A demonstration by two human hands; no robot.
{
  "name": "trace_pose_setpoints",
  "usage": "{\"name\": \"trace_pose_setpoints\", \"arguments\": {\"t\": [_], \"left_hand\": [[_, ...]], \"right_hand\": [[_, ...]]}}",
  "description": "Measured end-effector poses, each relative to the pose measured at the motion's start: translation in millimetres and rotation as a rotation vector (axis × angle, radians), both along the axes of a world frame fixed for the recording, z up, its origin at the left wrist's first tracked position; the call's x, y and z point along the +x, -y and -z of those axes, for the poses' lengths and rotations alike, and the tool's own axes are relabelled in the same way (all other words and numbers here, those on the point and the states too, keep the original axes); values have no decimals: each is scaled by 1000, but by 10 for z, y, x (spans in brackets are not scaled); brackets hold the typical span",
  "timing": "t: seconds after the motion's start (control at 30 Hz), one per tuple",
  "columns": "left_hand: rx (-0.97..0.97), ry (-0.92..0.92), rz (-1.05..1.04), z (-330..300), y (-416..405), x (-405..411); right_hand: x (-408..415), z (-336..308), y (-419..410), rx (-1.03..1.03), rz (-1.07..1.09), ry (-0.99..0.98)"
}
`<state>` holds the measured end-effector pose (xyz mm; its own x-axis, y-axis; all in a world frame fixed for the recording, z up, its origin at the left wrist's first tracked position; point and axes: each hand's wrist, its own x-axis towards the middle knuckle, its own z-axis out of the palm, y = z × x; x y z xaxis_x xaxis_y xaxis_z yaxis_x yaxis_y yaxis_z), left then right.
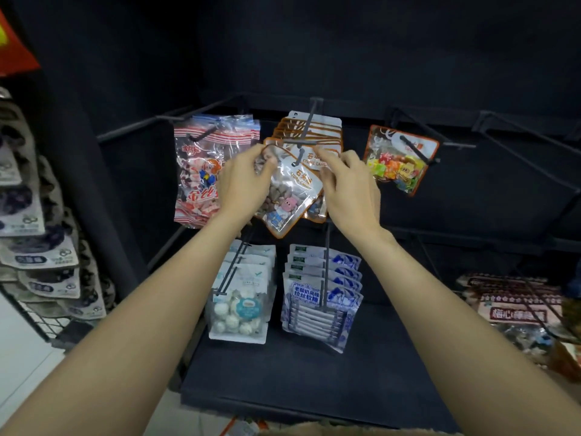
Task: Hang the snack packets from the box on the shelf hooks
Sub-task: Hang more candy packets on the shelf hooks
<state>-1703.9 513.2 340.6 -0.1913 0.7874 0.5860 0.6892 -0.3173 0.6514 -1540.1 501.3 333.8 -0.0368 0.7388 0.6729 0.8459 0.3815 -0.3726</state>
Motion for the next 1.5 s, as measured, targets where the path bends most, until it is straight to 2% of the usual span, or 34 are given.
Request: {"name": "trace_pose_setpoints", "arguments": {"t": [0.13,0.23,0.33,0.43,0.53,0.63,0.73,0.83,1.03,1.2,1.37,1.5], "left_hand": [[-53,25,-5,-18,-178,63],[-102,181,-29,2,-135,87],[-115,252,82,108,169,60],[-65,290,224,222,517,6],[-52,319,215,217,707,-26],[-1,343,220,145,849,22],[-18,474,285,38,889,104],[-63,612,268,-29,766,167],[-126,593,237,15,374,270],[5,617,219,84,330,185],[11,452,135,95,216,154],[-8,282,16,39,0,164]], "right_hand": [[40,-64,-45,-15,82,161],[67,-66,22,18,142,197],[86,-26,173,49,88,104],[96,42,348,-47,-50,-10],[73,63,517,-133,-161,-205],[40,38,641,-142,-248,-313],[0,-61,704,-171,-385,-434],[-30,-141,610,-51,-307,-365],[-89,-84,255,88,-211,-239],[-82,-60,205,142,-254,-189],[-100,-52,126,110,-148,-116],[-85,-103,33,106,-19,138]]}}
